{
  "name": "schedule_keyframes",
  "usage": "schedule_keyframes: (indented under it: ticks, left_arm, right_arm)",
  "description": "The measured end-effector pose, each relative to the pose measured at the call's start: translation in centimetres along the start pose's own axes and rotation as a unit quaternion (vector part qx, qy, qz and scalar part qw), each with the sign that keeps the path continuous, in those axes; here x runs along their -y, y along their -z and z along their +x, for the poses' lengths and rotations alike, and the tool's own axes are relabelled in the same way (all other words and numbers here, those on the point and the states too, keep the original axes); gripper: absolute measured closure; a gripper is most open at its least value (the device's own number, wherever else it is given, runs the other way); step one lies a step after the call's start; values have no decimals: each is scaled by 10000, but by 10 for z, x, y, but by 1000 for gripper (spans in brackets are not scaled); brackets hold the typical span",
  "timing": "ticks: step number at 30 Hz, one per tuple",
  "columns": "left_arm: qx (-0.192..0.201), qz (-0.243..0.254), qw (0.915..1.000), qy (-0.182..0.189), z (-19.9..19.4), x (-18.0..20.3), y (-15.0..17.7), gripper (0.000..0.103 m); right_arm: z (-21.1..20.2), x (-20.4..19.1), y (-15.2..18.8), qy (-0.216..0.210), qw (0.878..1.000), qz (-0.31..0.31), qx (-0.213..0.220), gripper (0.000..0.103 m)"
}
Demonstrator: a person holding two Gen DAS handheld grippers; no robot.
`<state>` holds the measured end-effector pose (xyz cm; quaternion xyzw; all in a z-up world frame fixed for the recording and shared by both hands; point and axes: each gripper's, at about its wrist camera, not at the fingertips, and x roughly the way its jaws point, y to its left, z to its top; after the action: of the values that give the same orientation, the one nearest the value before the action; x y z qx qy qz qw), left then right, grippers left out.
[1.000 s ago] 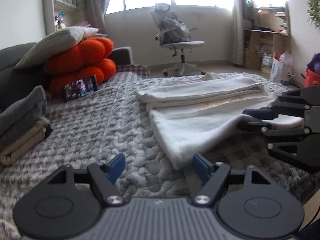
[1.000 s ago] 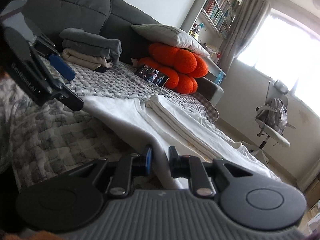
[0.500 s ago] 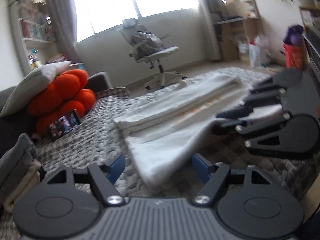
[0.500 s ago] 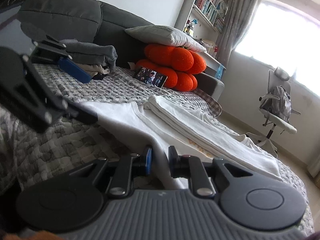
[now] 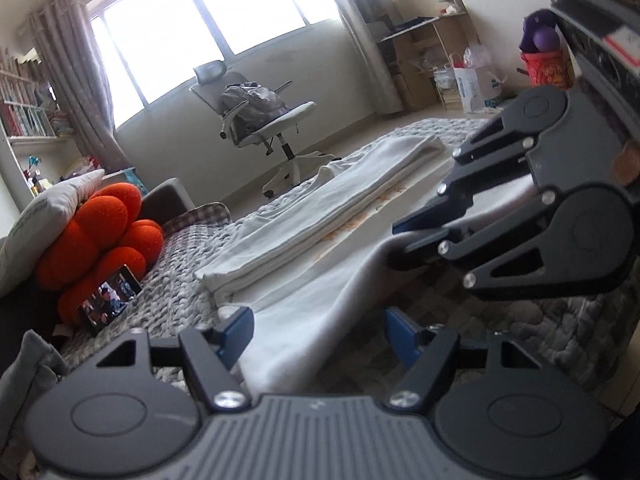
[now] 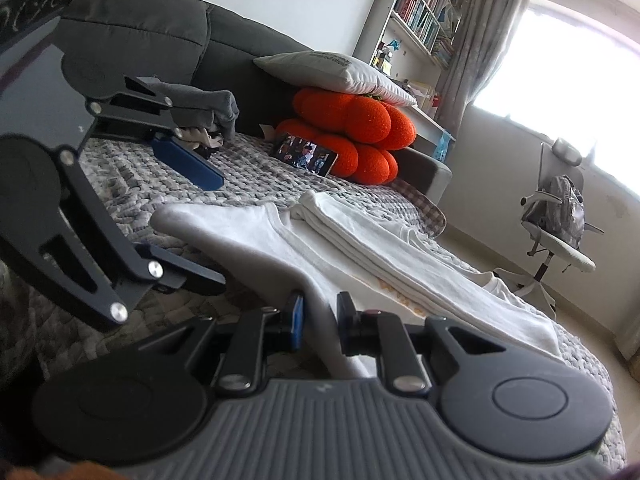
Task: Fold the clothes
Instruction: 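Close both grippers on the sweatshirt side edge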
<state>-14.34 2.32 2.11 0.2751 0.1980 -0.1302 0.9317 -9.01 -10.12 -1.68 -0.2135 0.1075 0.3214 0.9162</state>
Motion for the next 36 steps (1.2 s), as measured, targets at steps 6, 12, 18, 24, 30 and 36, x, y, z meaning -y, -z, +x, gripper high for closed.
schedule_keyframes:
  ticks: [6, 12, 18, 24, 30, 36]
  left_arm:
    - [-163, 261, 9992, -255, 11, 4, 6, 40]
    - [-372, 147, 9977, -547, 19, -2, 12, 76]
    - [-350, 98, 9979, -541, 15, -6, 11, 86]
    - [-386, 168, 9976, -556, 15, -6, 14, 86]
    - [-497, 69, 9970, -592, 19, -10, 16, 87]
    - [-541, 46, 9967, -599, 19, -11, 20, 87]
  right_arm:
    - [0, 2, -1, 23, 10000, 30, 11, 86]
    - [0, 2, 0, 50, 10000, 18, 15, 86]
    - [1, -7, 4, 169, 9995, -270, 0, 83]
    - [0, -10, 8, 142, 9986, -495, -69, 83]
    - [-7, 1, 31, 638, 9937, -796, -470, 71]
    - [-47, 50, 64, 1211, 9881, -334, -889, 71]
